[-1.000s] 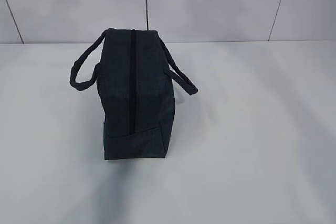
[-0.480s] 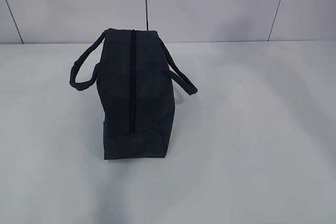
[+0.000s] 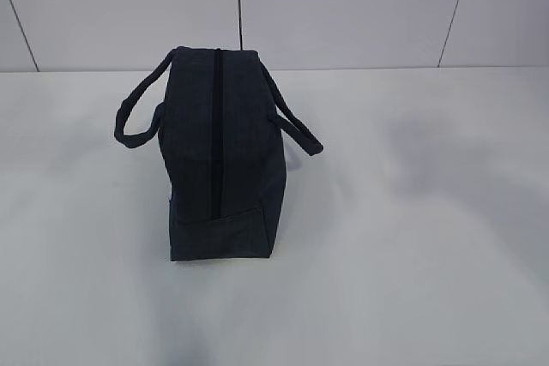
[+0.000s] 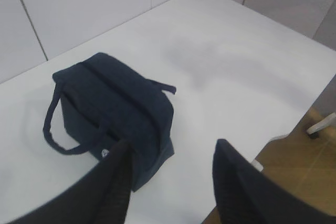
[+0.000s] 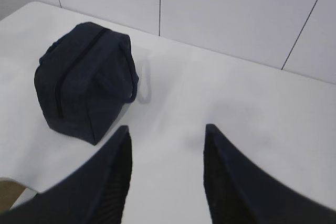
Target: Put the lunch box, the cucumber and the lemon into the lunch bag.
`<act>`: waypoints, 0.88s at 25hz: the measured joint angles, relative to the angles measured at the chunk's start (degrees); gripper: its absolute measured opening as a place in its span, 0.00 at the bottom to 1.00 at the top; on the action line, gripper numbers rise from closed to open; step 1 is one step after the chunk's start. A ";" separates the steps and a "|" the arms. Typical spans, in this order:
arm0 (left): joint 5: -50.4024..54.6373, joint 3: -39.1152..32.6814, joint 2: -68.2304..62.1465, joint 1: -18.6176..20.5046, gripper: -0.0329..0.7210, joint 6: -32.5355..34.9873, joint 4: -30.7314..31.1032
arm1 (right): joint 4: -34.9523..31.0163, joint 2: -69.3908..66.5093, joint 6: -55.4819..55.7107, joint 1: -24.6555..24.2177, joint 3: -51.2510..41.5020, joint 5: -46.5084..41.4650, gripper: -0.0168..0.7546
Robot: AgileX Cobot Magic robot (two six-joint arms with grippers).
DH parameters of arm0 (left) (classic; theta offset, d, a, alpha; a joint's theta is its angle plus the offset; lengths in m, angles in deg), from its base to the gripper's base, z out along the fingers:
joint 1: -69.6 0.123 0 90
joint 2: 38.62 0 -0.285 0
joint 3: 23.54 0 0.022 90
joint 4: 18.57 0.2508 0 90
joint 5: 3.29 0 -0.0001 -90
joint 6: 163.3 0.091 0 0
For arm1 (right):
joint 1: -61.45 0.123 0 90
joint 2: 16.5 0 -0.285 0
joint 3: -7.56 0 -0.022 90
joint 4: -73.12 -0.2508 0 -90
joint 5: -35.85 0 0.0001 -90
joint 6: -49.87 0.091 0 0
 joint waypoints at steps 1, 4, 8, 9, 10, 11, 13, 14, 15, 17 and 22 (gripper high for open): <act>0.00 -2.32 2.18 0.00 0.50 -0.39 1.46 | 0.25 1.66 0.12 0.00 -1.96 -0.17 0.46; 0.00 -8.35 7.93 0.00 0.50 -2.53 4.88 | 0.73 7.32 1.20 0.00 -8.22 -1.56 0.46; -0.14 -16.67 15.94 0.00 0.50 -3.51 6.03 | 1.01 13.78 4.59 0.00 -15.17 -4.25 0.46; -0.39 -19.24 18.80 0.00 0.50 -3.66 6.16 | 1.29 15.52 4.81 0.00 -16.85 -4.49 0.46; -0.51 -20.99 21.20 0.00 0.50 -3.83 6.26 | 1.52 17.24 4.94 0.00 -18.50 -4.58 0.46; -0.76 -23.04 23.08 0.00 0.50 -4.10 6.54 | 1.65 18.62 5.07 0.00 -19.92 -4.72 0.46; -0.85 -26.87 26.92 0.00 0.50 -4.23 7.47 | 1.78 21.48 5.34 0.00 -23.41 -4.80 0.46; -0.85 -28.34 28.59 0.00 0.50 -4.32 8.17 | 1.78 22.69 5.54 0.00 -25.12 -4.85 0.46; -0.85 -29.87 29.81 0.00 0.50 -4.32 9.30 | 1.78 23.60 5.54 0.00 -26.50 -4.95 0.46; -0.85 -31.98 31.91 0.00 0.50 -4.32 10.84 | 2.31 25.56 5.64 0.00 -29.78 -5.06 0.46; -0.32 -35.73 34.23 0.00 0.50 -4.44 12.94 | 3.91 29.56 6.02 0.00 -35.98 -6.74 0.46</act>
